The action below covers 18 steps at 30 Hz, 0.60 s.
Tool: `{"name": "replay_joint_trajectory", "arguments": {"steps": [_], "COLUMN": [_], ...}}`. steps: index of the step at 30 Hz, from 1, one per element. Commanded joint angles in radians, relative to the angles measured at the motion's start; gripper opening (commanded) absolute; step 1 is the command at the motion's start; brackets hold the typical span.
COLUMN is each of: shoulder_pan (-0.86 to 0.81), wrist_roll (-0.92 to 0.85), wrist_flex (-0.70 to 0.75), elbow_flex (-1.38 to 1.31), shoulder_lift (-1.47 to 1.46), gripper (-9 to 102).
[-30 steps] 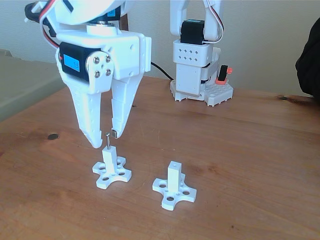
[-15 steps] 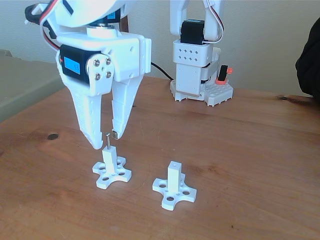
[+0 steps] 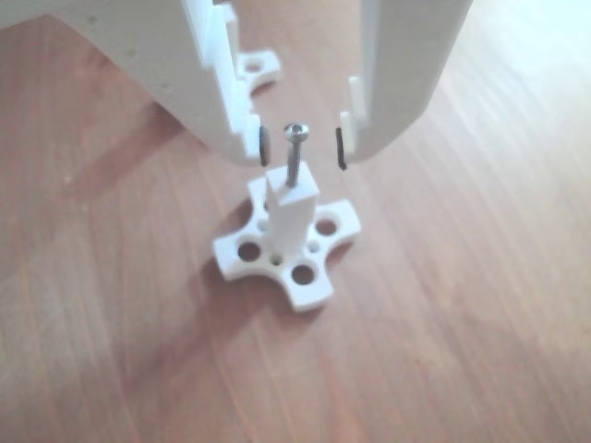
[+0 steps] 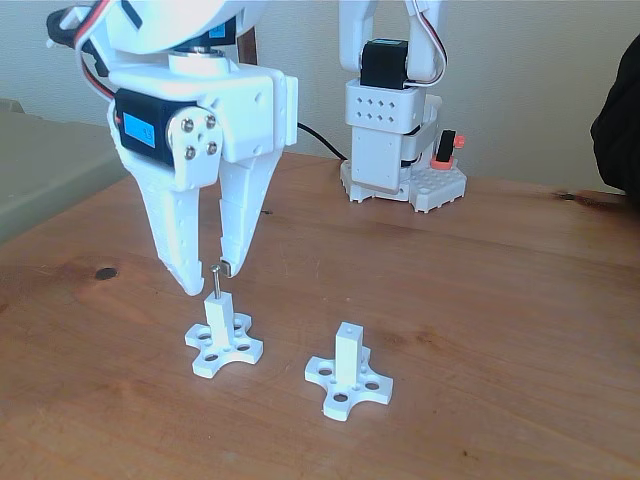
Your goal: Grab the screw and set it in the hole.
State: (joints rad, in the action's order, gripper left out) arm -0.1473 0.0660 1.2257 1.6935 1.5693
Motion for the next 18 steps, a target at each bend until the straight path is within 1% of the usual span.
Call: {"name": "replay_joint_trajectory", "arguments": {"steps": [1, 18], "shoulder_pan": [0.002, 0.012], "wrist_roll": [-0.012, -0.011], "wrist_flex": [-0.015, -0.012], "elbow_flex": [-0.067, -0.074], "shoulder_lift": [0.020, 0.014], "gripper": [8, 8]}}
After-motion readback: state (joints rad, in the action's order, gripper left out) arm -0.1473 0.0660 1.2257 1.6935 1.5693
